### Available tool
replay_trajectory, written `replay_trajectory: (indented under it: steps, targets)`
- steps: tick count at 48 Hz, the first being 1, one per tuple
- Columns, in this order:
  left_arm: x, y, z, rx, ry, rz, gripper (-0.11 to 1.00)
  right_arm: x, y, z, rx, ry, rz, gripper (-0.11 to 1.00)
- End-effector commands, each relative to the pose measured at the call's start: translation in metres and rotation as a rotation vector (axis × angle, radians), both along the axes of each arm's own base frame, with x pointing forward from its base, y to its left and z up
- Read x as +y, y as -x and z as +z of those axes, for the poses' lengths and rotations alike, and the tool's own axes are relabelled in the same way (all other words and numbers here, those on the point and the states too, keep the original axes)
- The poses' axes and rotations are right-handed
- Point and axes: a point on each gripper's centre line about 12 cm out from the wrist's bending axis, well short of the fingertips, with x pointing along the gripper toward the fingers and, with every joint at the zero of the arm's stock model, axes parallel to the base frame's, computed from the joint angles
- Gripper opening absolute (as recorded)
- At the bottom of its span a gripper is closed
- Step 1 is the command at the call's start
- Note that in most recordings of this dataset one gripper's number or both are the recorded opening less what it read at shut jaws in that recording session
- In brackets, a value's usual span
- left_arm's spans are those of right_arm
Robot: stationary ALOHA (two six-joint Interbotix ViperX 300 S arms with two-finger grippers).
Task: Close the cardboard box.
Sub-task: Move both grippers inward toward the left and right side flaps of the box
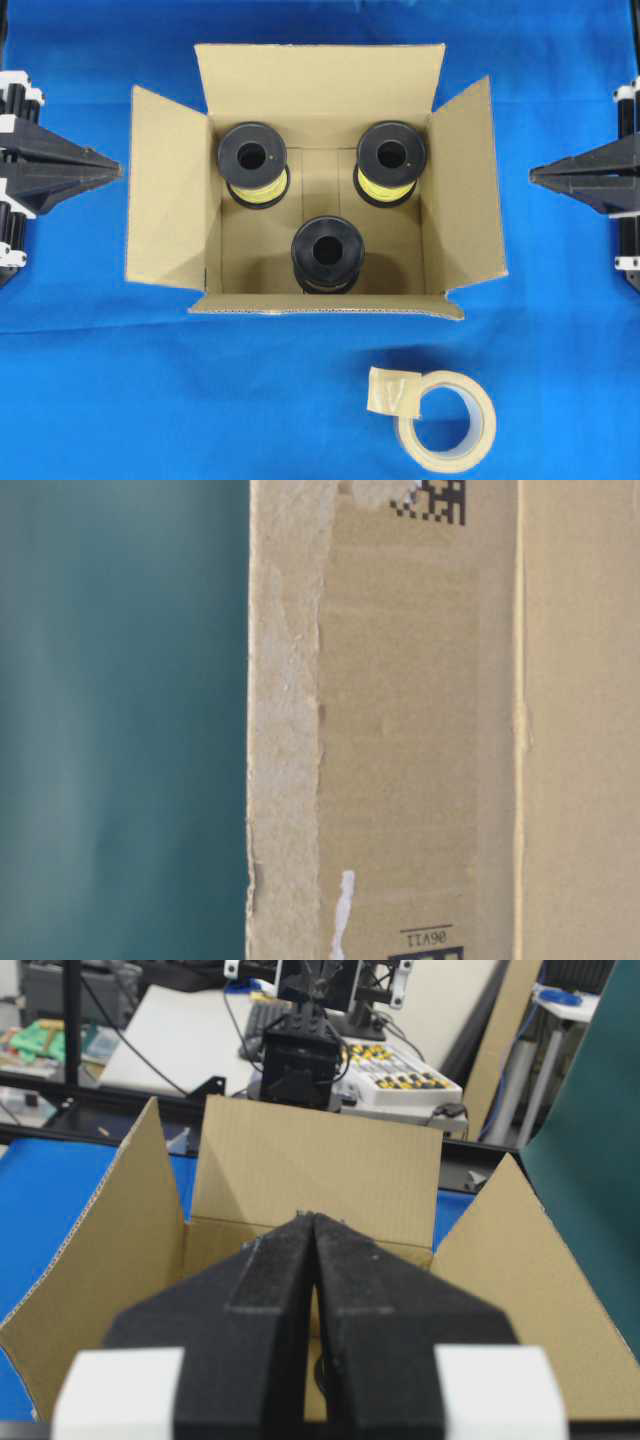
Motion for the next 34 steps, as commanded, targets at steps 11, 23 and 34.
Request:
replay_trajectory:
  steps: [11,23,34]
  targets:
    - [-0.001,0.012,0.002,0.074,0.014,-0.007,0.0,0.002,0.001,0.009,0.086,-0.009,0.008,0.0]
    - [-0.001,0.032,-0.012,0.245,0.014,-0.006,0.0,0.002,0.01,-0.007,0.258,-0.035,0.009,0.0]
    - [0.002,0.035,-0.046,0.386,0.015,0.011,0.0,0.002,0.008,-0.038,0.376,-0.038,0.008,0.0]
